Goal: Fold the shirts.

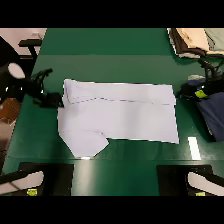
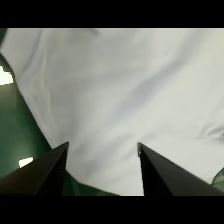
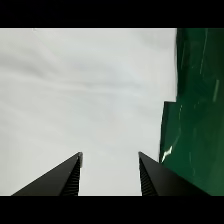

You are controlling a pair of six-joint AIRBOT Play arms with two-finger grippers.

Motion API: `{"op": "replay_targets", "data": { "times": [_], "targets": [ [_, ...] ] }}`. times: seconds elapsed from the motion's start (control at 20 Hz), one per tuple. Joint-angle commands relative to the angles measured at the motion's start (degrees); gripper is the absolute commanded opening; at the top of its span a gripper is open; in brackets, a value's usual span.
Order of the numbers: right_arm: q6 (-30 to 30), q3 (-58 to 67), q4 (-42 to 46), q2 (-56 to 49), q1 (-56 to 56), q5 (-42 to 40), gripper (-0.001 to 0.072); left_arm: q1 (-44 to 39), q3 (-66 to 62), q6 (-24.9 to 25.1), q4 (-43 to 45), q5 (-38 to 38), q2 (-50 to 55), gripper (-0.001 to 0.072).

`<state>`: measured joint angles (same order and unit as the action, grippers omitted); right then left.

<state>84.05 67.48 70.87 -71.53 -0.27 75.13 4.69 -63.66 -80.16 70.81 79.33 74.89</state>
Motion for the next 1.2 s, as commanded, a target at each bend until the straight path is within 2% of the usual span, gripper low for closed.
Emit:
{"op": "replay_targets", "data": {
  "times": [0.0,0.15,0.35,0.65,0.8,0.85,0.9,1.15],
  "targets": [
    [0.1,-5.0,-0.9,8.7,0.0,-3.0,0.0417,0.0,16.5,-4.1,1.7,-0.9,-12.5,0.0502],
    [0.1,-7.4,-0.9,12.7,0.0,-5.0,0.0413,0.0,28.8,-7.1,0.2,-2.2,-19.5,0.0502],
    [0.1,-7.3,-0.9,14.2,0.0,-5.1,0.0413,0.0,36.9,-6.9,-5.9,-6.0,-21.5,0.0502],
    [0.1,-7.3,-0.9,14.1,0.0,-4.6,0.0413,0.0,39.3,-6.8,-11.0,-14.3,-21.5,0.0501],
    [0.1,-7.3,-0.9,14.1,0.0,-4.1,0.0413,0.0,39.3,-6.8,-13.0,-14.6,-21.5,0.0495],
    [0.1,-7.3,-0.9,14.1,0.0,-3.6,0.0413,0.0,39.3,-6.4,-13.4,-14.5,-21.5,0.0293],
    [0.1,-7.3,-0.8,14.1,-0.2,-2.8,0.0413,0.0,39.3,-4.5,-14.4,-14.4,-21.5,0.0046],
    [-0.2,-10.0,0.2,14.9,-6.3,6.4,0.0413,0.0,37.3,-2.0,-16.3,-10.8,-23.6,0.0026]
  ]
}}
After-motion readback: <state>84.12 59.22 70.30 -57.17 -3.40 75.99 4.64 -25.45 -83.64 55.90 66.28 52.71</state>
